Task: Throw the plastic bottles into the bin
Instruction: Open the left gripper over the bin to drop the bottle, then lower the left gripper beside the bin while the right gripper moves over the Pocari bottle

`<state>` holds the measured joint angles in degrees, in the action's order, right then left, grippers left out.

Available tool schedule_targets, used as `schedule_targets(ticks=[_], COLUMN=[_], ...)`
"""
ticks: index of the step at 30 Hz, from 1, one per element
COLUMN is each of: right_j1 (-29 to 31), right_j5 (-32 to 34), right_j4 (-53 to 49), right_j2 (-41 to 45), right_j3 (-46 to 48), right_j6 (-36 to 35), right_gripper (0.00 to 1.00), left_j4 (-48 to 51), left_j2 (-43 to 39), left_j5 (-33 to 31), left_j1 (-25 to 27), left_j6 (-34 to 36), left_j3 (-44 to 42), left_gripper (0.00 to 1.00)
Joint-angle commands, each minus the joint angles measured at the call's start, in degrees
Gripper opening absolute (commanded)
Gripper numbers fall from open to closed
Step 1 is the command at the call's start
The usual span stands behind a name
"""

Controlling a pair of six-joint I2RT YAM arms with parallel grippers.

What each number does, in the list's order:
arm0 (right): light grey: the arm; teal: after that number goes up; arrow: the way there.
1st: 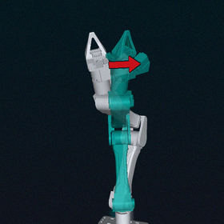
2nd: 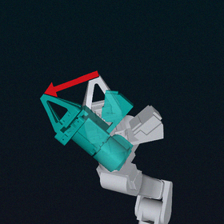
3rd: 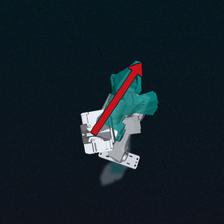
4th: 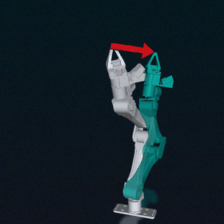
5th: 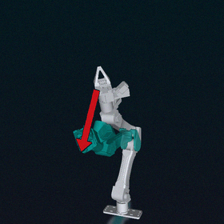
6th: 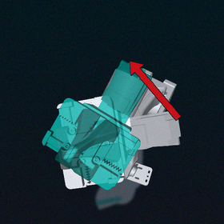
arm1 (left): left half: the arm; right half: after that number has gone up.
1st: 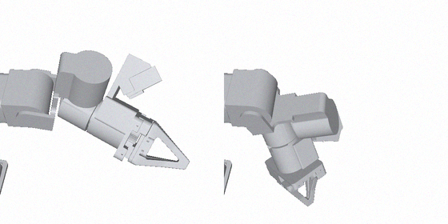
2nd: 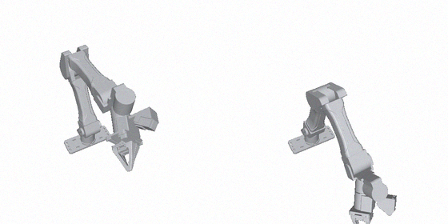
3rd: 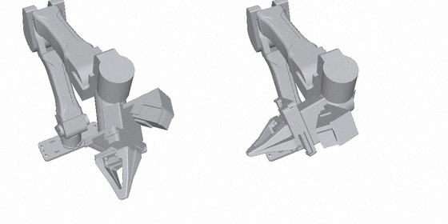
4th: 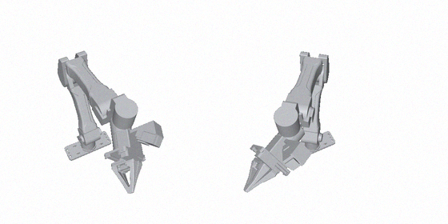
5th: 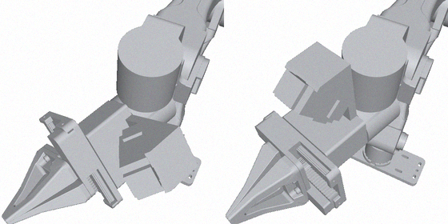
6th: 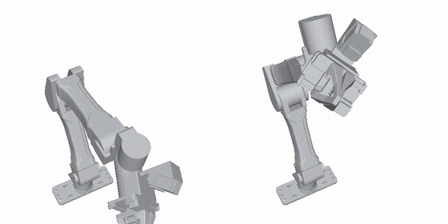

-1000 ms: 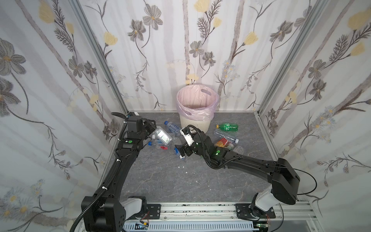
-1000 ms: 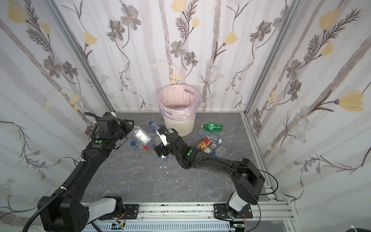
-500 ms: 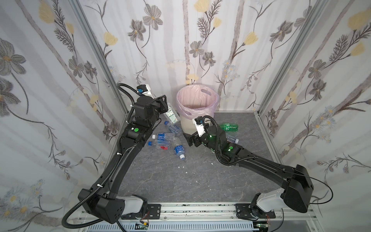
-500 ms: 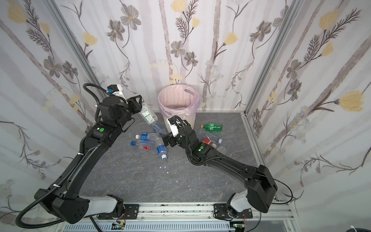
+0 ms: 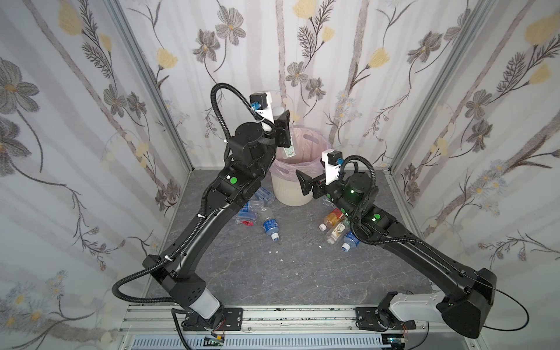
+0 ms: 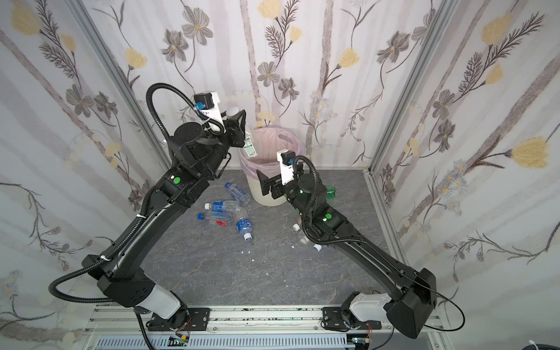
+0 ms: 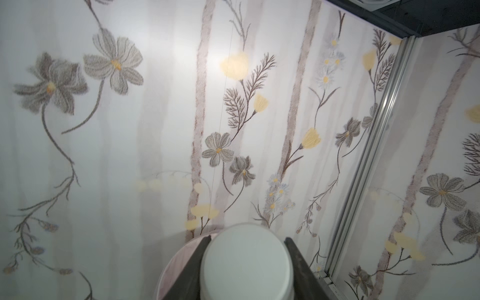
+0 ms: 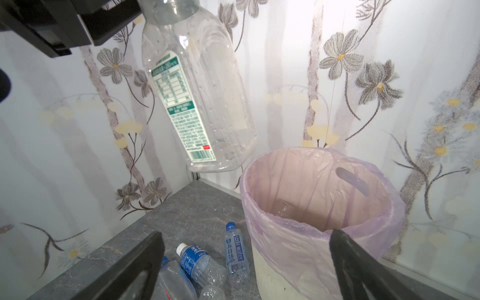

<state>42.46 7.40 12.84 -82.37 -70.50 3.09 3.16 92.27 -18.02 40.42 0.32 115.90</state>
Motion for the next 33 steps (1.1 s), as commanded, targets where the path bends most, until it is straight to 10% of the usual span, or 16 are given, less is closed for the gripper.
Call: schedule_targets(ticks=[1, 11, 16, 26, 33], right_j1=[-0.6, -1.8, -2.2, -2.2, -2.3], right_j5=[-0.8, -0.6, -1.1, -2.3, -2.9], right_j4=[0.9, -0.6, -0.4, 0.4, 1.2], right_j2=[1.3, 3.7, 4.1, 4.4, 4.0], right_j3=[-0.2, 1.8, 2.6, 4.1, 4.8], right_j6=[-0.3, 0.0, 1.0, 2.8, 3.7], right_gripper=[1.0, 1.0, 1.0, 1.0, 1.0], left_j4=[-7.8, -13.0, -15.3, -6.5, -6.4], left_j2=[2.8, 12.8, 17.5, 24.5, 23.0], left_j5=[-2.7, -3.7, -4.1, -1.3, -1.1], left_j1=[2.4, 3.6, -2.4, -6.3, -6.1], left_j6=[12.5, 21.4, 12.5, -0.7, -1.9], left_j3=[6.8, 19.3, 12.8, 12.5, 10.8], left_gripper=[0.29, 0.3, 0.35, 0.92, 1.0])
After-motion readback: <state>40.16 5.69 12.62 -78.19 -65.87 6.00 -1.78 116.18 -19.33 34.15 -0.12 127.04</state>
